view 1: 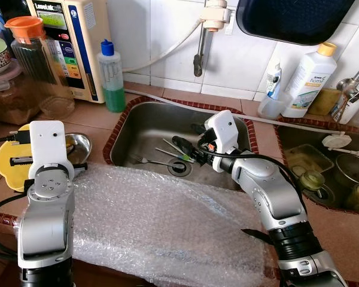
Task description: Kitchen organization
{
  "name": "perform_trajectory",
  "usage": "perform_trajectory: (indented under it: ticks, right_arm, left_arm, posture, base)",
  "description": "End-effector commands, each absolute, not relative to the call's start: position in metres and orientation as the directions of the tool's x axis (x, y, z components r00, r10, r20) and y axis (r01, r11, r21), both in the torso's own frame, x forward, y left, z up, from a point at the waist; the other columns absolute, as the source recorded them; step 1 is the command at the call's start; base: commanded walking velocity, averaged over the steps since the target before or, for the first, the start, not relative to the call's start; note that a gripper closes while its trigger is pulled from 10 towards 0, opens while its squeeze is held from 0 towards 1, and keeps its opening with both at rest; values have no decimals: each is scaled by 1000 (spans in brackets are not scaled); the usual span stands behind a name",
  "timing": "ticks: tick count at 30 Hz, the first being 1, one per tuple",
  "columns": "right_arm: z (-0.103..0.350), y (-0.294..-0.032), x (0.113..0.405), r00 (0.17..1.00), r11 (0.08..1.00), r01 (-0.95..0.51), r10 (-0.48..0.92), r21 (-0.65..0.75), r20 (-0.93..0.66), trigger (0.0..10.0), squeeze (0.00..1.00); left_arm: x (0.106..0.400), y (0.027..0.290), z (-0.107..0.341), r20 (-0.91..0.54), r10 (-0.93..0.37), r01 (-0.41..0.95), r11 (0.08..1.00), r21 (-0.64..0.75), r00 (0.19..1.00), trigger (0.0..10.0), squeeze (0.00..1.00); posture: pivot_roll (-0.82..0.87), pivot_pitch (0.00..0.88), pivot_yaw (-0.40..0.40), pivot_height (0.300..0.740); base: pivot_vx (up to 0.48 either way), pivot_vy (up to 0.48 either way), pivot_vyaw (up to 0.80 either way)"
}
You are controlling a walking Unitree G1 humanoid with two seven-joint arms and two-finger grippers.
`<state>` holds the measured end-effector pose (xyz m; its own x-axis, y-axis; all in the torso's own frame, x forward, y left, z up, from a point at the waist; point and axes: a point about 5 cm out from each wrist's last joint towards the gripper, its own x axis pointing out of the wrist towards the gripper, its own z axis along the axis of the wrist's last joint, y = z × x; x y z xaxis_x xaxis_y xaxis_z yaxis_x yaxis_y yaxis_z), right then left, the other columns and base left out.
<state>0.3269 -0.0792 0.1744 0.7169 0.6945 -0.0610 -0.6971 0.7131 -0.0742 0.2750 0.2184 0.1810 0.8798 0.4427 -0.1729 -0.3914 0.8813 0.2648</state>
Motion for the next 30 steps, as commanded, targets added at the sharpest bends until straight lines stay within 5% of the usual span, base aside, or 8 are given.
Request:
perform_trajectory:
  ticks: [1, 7, 9, 16, 24, 30]
  right_arm:
    - [176, -80, 327, 721, 716, -693, 691, -85, -58, 10000, 0]
    - [176, -79, 327, 724, 720, -689, 688, -83, -51, 10000, 0]
    - [184, -83, 334, 763, 762, -645, 646, -51, 5, 10000, 0]
    - [210, -114, 358, 881, 884, -466, 460, 32, 110, 10000, 0]
    - [232, -157, 372, 952, 954, -264, 234, 140, 199, 10000, 0]
    - [241, -154, 379, 925, 911, -371, 345, 182, 158, 10000, 0]
  left_arm:
    - [276, 218, 184, -137, 453, -403, 870, 283, 881, 0, 0]
    - [279, 215, 204, 57, 431, -419, 826, 377, 901, 0, 0]
    - [287, 198, 222, 202, 303, -363, 823, 437, 931, 0, 0]
    - [298, 173, 233, 378, 58, -288, 755, 589, 924, 0, 0]
    - [300, 152, 224, 407, -215, -146, 707, 692, 888, 0, 0]
    - [298, 131, 214, 376, -410, -32, 639, 768, 831, 0, 0]
  posture:
    - [187, 0, -58, 740]
    - [185, 0, -60, 740]
    - [185, 0, -64, 740]
    - [172, 0, -70, 740]
    - [150, 0, -63, 740]
    - [144, 0, -66, 740]
  base:
    - [0, 0, 0]
    - [0, 0, 0]
    - [0, 0, 0]
    - [0, 0, 0]
    - [0, 0, 0]
    - [0, 0, 0]
